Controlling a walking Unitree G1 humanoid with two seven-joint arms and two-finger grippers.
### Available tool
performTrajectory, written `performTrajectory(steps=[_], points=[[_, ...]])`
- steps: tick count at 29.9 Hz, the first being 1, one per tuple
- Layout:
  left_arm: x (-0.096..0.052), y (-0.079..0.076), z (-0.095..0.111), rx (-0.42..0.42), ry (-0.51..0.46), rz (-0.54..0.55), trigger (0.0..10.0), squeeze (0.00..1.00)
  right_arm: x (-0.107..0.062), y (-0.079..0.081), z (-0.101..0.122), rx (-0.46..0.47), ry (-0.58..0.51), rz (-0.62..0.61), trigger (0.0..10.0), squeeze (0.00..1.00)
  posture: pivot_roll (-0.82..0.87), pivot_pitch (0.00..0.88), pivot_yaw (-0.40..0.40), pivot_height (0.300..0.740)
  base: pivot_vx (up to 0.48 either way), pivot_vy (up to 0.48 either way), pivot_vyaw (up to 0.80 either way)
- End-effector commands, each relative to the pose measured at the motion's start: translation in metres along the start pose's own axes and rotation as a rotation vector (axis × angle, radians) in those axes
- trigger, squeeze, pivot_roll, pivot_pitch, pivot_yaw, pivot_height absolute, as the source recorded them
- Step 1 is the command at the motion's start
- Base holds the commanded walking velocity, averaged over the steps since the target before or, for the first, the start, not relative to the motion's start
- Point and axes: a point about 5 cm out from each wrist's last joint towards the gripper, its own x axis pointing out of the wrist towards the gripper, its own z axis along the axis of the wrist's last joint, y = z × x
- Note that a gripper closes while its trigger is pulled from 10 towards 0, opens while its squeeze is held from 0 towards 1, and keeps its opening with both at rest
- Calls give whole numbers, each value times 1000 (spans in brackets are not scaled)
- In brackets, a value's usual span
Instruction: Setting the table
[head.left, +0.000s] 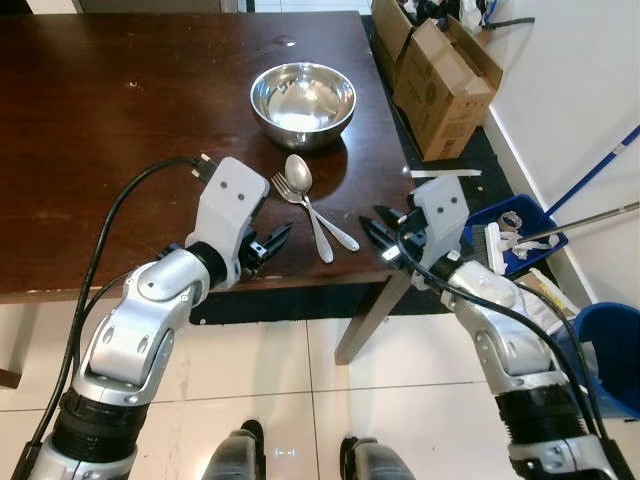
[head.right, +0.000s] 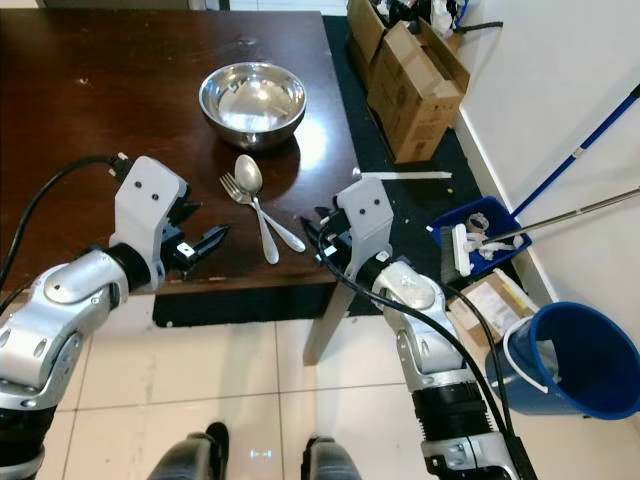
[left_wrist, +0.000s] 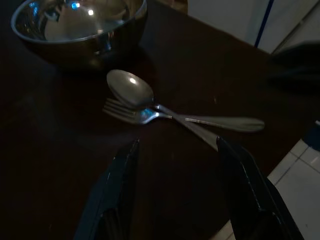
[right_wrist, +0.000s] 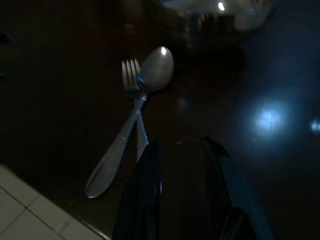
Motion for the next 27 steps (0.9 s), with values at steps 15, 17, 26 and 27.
performTrajectory(steps=[15,17,26,27], points=[[-21,9,-3,29,53,47,10000,0,37,17,-9,16,55,96,10000,0,39,222,25,740,0,0,0],[-23,9,-3,29,57,50,10000,0,38,18,-10,16,60,111,10000,0,40,225,24,740,0,0,0],[-45,5,-2,58,91,-32,10000,0,43,25,-10,-32,61,222,10000,0,63,253,2,740,0,0,0],[-48,5,-1,68,94,-52,10000,0,45,26,-9,-33,59,229,10000,0,65,253,1,740,0,0,0]])
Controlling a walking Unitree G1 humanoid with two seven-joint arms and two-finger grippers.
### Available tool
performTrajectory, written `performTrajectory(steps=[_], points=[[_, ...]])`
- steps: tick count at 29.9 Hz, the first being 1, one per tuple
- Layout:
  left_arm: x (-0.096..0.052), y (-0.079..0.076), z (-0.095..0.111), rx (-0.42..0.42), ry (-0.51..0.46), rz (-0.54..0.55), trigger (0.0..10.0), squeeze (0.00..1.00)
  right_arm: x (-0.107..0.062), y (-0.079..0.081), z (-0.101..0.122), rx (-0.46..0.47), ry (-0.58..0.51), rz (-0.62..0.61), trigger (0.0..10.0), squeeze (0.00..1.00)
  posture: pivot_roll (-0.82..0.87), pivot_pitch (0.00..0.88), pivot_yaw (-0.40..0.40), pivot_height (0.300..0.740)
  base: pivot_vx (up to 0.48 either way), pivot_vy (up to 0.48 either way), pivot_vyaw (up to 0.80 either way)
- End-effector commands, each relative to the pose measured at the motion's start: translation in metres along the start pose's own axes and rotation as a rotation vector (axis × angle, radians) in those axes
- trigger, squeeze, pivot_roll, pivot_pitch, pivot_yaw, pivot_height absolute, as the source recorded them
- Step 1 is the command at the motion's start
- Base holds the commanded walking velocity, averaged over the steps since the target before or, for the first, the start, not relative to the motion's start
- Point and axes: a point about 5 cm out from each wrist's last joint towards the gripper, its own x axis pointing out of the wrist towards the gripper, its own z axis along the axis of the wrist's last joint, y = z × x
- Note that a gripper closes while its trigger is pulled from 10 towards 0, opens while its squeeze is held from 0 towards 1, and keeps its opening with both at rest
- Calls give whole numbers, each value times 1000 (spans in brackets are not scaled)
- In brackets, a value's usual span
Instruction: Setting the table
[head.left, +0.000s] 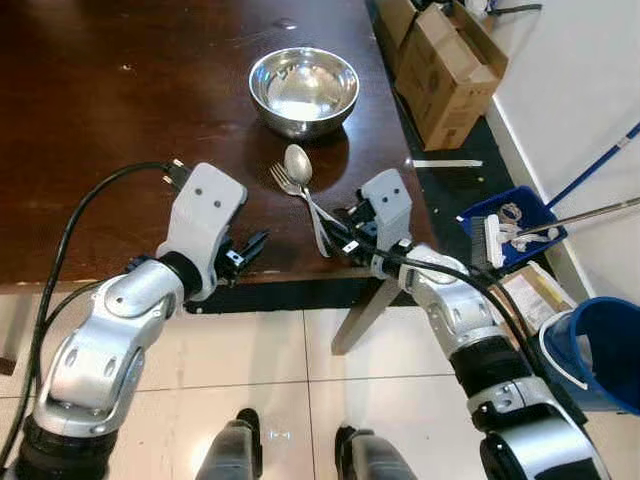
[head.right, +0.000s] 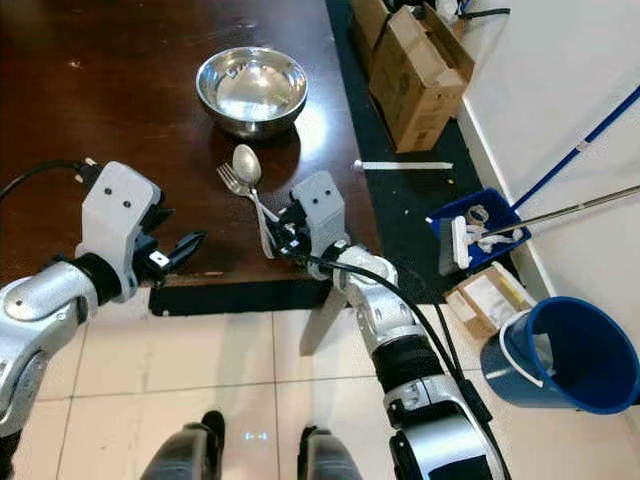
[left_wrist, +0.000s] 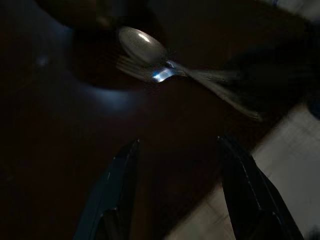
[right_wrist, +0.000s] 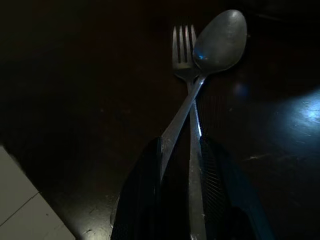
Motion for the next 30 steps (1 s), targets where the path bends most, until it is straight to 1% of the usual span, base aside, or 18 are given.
performTrajectory(steps=[1,5,6,9,13,15,18,21,23,24,25,27,28,29,30], points=[[-5,-5,-1,-8,4,-55,10000,0,1,3,-3,-3,8,27,10000,0,65,253,1,740,0,0,0],[-9,-2,-2,6,12,-61,10000,0,4,3,-3,-11,7,32,10000,0,69,252,-1,740,0,0,0],[-11,1,-3,8,19,-38,10000,0,7,3,-2,-21,1,29,10000,0,75,251,-3,740,0,0,0],[-12,2,-2,5,22,-27,10000,0,8,3,1,-27,-8,28,10000,0,77,252,-5,740,0,0,0],[-12,-2,-2,1,25,-32,10000,0,13,3,6,-15,-30,35,10000,0,86,250,-9,740,0,0,0],[-13,-3,-2,1,26,-36,10000,0,16,5,4,-17,-16,41,10000,0,93,250,-9,740,0,0,0],[-14,-2,-1,1,27,-28,10000,0,20,9,-5,-3,35,58,10000,0,106,254,-11,740,0,0,0],[-18,0,-1,6,36,-16,10000,0,20,16,-17,5,87,105,10000,0,123,260,-13,740,0,0,0],[-19,1,-2,7,39,-13,10000,0,20,17,-19,4,98,114,10000,0,123,260,-13,740,0,0,0],[-20,1,-2,7,42,-10,10000,0,20,18,-23,-4,122,112,10000,0,123,260,-13,740,0,0,0],[-20,1,-2,7,45,-8,10000,0,18,17,-28,-6,152,102,7686,0,123,260,-13,740,0,0,0],[-21,1,-2,6,46,-6,10000,0,18,16,-31,-7,171,94,7686,0,123,260,-13,740,0,0,0],[-21,1,-2,5,47,-5,10000,0,17,14,-33,-4,183,82,1922,0,123,260,-13,740,0,0,0],[-21,1,-2,4,48,-6,10000,0,16,11,-34,1,192,66,0,0,124,260,-12,740,0,0,0],[-21,1,-2,4,48,-6,10000,0,15,9,-35,3,196,56,0,0,124,260,-12,740,0,0,0]])
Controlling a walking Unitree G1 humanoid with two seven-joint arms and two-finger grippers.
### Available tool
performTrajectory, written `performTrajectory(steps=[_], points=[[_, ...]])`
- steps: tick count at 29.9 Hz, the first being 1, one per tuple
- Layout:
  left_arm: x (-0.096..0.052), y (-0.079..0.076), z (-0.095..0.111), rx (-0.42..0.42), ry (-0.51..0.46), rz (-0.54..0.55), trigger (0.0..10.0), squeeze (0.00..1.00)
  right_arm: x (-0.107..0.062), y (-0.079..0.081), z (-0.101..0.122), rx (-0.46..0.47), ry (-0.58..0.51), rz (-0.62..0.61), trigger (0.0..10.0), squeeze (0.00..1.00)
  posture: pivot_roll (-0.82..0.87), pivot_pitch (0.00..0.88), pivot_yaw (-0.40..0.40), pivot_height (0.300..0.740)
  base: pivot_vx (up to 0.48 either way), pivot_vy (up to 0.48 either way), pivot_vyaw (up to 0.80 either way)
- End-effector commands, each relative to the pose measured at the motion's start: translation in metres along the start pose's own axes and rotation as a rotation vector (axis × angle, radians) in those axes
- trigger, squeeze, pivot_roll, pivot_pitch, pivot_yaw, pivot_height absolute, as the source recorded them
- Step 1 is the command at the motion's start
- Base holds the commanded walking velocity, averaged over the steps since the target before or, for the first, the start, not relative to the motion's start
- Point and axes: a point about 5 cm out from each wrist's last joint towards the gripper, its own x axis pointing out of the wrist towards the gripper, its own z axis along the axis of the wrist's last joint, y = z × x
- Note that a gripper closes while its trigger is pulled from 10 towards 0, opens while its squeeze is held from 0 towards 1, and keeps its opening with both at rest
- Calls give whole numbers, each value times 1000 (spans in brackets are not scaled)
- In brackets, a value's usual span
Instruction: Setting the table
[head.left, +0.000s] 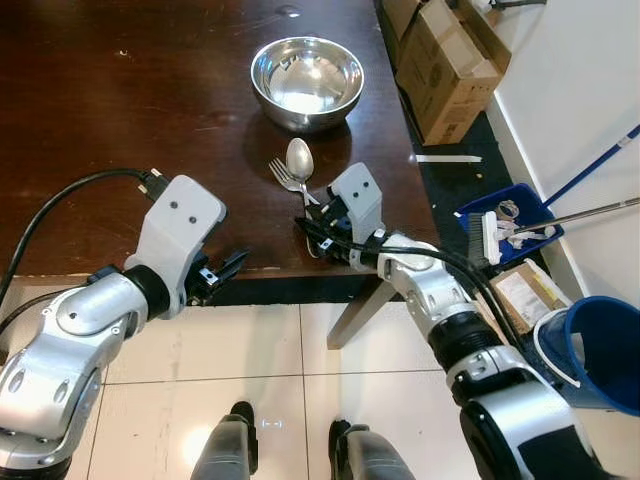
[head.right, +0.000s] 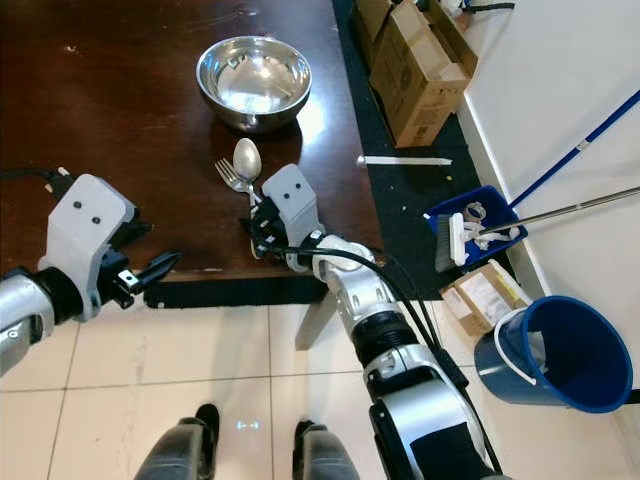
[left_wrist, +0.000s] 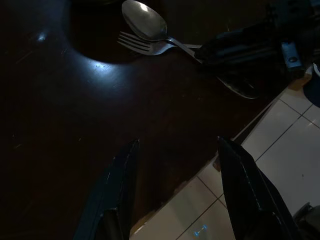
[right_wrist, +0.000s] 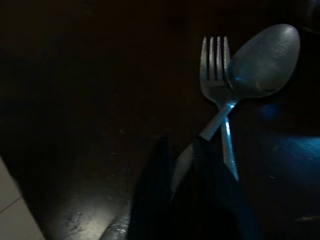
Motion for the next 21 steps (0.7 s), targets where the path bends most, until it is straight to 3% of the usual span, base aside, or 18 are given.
performTrajectory(steps=[1,16,21], points=[[-3,-5,-1,-5,0,-15,10000,0,-8,3,-35,56,144,-10,0,0,113,258,-9,740,0,0,0],[7,-7,1,-19,-17,-24,10000,0,-21,-19,-38,32,177,-115,0,0,70,241,-7,740,0,0,0],[11,-8,1,-24,-26,-19,10000,0,-29,-36,-18,15,81,-178,0,0,54,228,-9,740,0,0,0]])
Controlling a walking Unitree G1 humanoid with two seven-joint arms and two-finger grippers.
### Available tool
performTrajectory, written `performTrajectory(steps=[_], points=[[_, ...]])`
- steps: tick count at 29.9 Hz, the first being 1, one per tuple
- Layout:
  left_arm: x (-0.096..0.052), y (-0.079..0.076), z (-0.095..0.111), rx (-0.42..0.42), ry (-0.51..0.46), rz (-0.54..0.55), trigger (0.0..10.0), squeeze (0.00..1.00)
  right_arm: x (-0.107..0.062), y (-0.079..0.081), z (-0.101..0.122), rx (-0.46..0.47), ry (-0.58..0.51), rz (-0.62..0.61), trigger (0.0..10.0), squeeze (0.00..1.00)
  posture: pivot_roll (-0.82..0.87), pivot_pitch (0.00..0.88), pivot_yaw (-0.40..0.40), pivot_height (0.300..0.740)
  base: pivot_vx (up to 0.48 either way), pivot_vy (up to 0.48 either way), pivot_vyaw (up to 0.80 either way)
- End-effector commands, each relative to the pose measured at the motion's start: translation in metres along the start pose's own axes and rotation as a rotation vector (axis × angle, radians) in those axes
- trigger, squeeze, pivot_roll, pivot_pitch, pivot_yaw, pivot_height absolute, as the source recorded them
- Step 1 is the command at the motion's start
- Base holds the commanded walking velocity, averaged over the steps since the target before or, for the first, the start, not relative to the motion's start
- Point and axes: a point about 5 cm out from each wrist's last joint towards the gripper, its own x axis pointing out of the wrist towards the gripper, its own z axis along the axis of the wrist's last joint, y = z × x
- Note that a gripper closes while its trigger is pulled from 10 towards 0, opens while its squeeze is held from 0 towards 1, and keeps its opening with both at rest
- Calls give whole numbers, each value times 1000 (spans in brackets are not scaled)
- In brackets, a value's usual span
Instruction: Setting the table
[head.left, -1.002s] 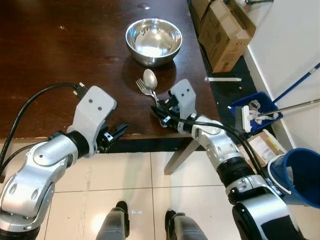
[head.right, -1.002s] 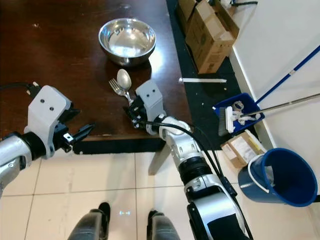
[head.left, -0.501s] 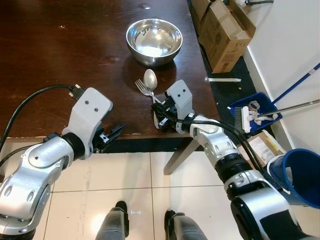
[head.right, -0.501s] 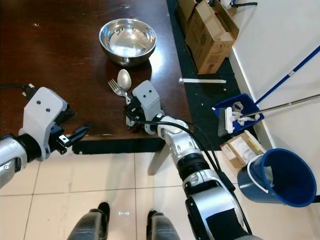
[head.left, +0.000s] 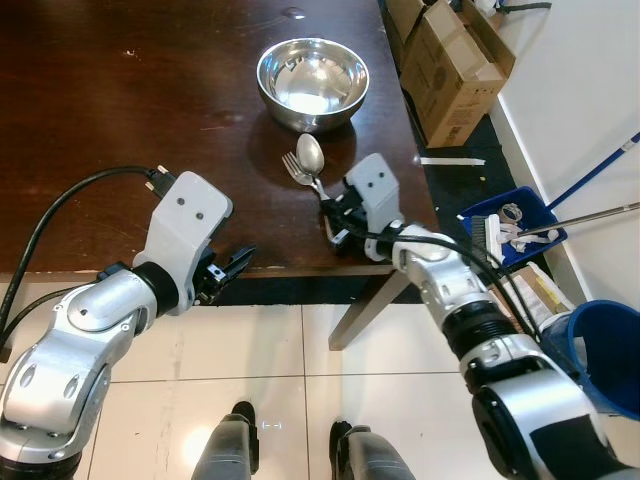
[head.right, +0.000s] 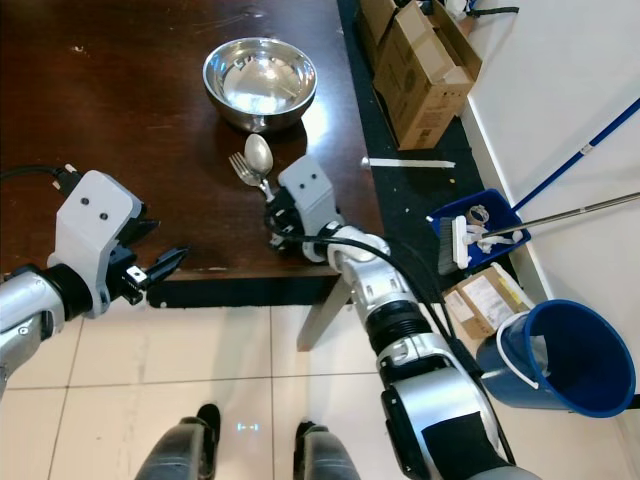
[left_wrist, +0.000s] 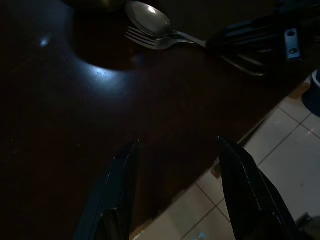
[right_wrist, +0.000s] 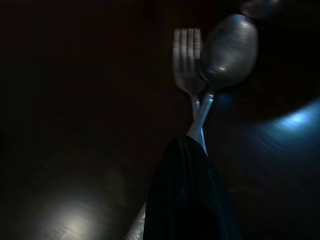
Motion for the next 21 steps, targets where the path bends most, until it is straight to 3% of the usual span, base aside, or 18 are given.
performTrajectory(steps=[1,8,13,15,16,17,21], points=[[3,-4,-3,-7,6,-17,10000,0,-11,-5,-22,46,74,-36,0,0,54,228,-9,740,0,0,0],[10,-6,-2,-16,-13,-26,10000,0,-27,-26,5,41,-41,-88,0,0,11,211,-3,740,0,0,0],[14,-8,-1,-20,-21,-35,10000,0,-35,-28,6,43,-55,-85,0,0,-5,205,0,740,0,0,0],[16,-9,-1,-21,-25,-38,10000,0,-38,-28,5,48,-58,-83,588,0,-7,202,1,740,0,0,0],[17,-9,-1,-22,-29,-41,10000,0,-40,-27,3,51,-58,-79,4863,0,-9,200,2,740,0,0,0],[18,-10,-1,-22,-31,-43,10000,0,-41,-26,1,52,-57,-77,10000,0,-9,199,1,740,0,0,0],[19,-10,0,-23,-36,-40,10000,0,-44,-25,1,53,-62,-83,10000,0,-9,191,-1,740,0,0,0]])
